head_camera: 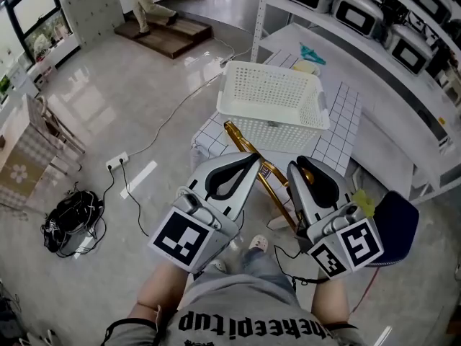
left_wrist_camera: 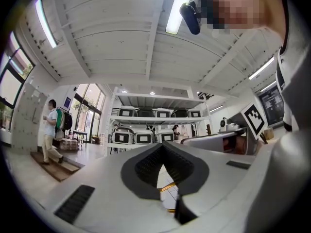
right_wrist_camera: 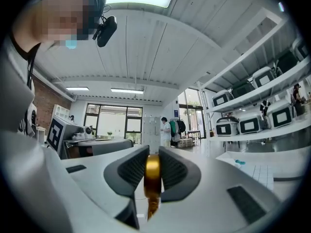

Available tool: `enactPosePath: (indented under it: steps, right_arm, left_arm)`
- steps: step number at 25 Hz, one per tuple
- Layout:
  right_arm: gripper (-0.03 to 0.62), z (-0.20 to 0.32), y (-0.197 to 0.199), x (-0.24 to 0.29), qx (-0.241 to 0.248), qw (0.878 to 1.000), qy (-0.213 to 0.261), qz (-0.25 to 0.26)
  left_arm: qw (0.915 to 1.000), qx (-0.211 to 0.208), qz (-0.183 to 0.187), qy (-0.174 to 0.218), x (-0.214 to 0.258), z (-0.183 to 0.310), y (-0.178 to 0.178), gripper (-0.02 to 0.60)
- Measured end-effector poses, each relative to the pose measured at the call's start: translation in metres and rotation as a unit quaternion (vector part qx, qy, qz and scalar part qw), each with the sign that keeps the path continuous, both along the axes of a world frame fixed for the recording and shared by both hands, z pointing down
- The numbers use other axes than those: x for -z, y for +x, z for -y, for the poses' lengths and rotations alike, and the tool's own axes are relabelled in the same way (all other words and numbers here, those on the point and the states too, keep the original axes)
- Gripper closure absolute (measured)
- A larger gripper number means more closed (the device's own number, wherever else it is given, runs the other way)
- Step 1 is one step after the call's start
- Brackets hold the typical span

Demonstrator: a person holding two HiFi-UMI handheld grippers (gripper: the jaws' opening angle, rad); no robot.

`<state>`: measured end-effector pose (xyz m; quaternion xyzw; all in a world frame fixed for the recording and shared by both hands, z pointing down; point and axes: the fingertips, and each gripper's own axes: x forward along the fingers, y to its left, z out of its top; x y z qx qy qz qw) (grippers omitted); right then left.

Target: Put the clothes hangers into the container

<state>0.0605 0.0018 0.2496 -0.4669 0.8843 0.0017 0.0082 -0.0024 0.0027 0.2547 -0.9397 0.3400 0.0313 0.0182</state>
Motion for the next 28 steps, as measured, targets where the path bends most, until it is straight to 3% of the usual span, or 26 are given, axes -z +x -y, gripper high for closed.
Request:
enactPosePath:
  steps: [14,28]
  right_arm:
    - [0.514,0.079,0.039,0.01,0.077,0.997,0.008,0.007]
    - [0.516,0.113,0.082,0.027,0.143,0.989,0.024,-0.002]
  left_arm:
    - [0.9974,0.071,0.009,-0.002,-0.001,0.069,0.038,0.561]
    - [0.9928,0.119,0.009,0.009,0.004,0.092,0.088,0.561]
